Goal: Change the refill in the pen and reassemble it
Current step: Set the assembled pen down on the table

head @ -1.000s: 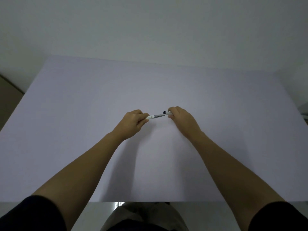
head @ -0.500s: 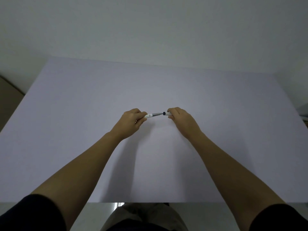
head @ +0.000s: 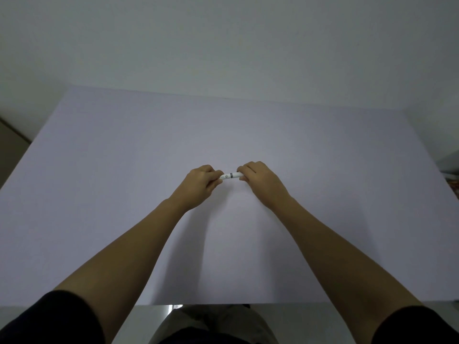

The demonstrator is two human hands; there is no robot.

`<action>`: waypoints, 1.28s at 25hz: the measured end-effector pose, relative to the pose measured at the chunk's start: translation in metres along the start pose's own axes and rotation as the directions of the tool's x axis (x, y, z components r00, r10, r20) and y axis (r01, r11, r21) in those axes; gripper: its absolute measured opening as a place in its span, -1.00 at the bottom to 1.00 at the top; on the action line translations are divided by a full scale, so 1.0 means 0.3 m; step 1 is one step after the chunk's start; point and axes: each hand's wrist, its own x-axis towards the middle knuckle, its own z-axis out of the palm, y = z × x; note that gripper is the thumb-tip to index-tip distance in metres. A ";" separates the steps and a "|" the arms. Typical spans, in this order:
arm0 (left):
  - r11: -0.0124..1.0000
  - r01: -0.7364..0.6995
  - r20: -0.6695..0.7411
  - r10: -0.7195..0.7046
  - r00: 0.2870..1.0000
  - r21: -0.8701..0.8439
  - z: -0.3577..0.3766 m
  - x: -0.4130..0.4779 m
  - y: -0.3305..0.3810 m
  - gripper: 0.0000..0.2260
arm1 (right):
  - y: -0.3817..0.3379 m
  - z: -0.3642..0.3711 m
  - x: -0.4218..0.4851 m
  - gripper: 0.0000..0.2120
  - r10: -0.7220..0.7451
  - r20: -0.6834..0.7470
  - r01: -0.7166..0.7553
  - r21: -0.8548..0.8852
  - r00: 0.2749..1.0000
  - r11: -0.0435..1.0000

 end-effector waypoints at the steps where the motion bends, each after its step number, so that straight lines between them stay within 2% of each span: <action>1: 1.000 0.005 -0.010 -0.005 1.000 -0.006 0.002 0.002 0.003 -0.84 | -0.003 0.000 0.003 -0.82 0.005 -0.012 -0.005 0.003 1.000 1.000; 8: 1.000 0.010 -0.047 -0.008 0.999 0.027 0.004 0.010 0.005 -0.83 | -0.011 -0.005 0.024 -0.82 0.002 -0.013 -0.002 0.016 1.000 1.000; 16: 0.998 0.048 0.038 -0.050 0.998 0.045 0.046 -0.015 -0.014 -0.83 | 0.000 0.012 0.008 -0.81 -0.026 0.058 0.023 0.050 0.998 0.998; 18: 0.996 0.079 0.067 -0.082 0.994 0.040 0.068 -0.019 -0.020 -0.83 | 0.002 0.028 0.004 -0.76 0.014 0.053 -0.019 0.090 0.998 0.996; 20: 0.991 0.129 0.077 -0.131 0.988 0.032 0.097 -0.023 -0.020 -0.82 | 0.007 0.058 -0.006 -0.65 0.130 0.065 -0.139 0.148 0.989 0.979; 22: 0.980 0.196 0.071 -0.197 0.978 0.025 0.135 -0.027 -0.015 -0.82 | 0.031 0.096 -0.036 -0.62 0.319 0.099 -0.332 0.178 0.943 0.926; 26: 0.932 0.363 0.055 -0.361 0.931 -0.022 0.207 -0.039 -0.015 -0.76 | 0.107 0.161 -0.158 -0.67 0.651 0.091 -0.657 0.078 0.754 0.750; 29: 0.894 0.444 0.060 -0.440 0.896 -0.063 0.266 -0.046 -0.023 -0.74 | 0.134 0.199 -0.223 -0.76 0.760 0.107 -0.767 0.058 0.641 0.639; 32: 0.856 0.507 0.076 -0.502 0.862 -0.102 0.317 -0.051 -0.022 -0.75 | 0.126 0.229 -0.224 -0.78 0.839 0.140 -0.846 0.189 0.525 0.498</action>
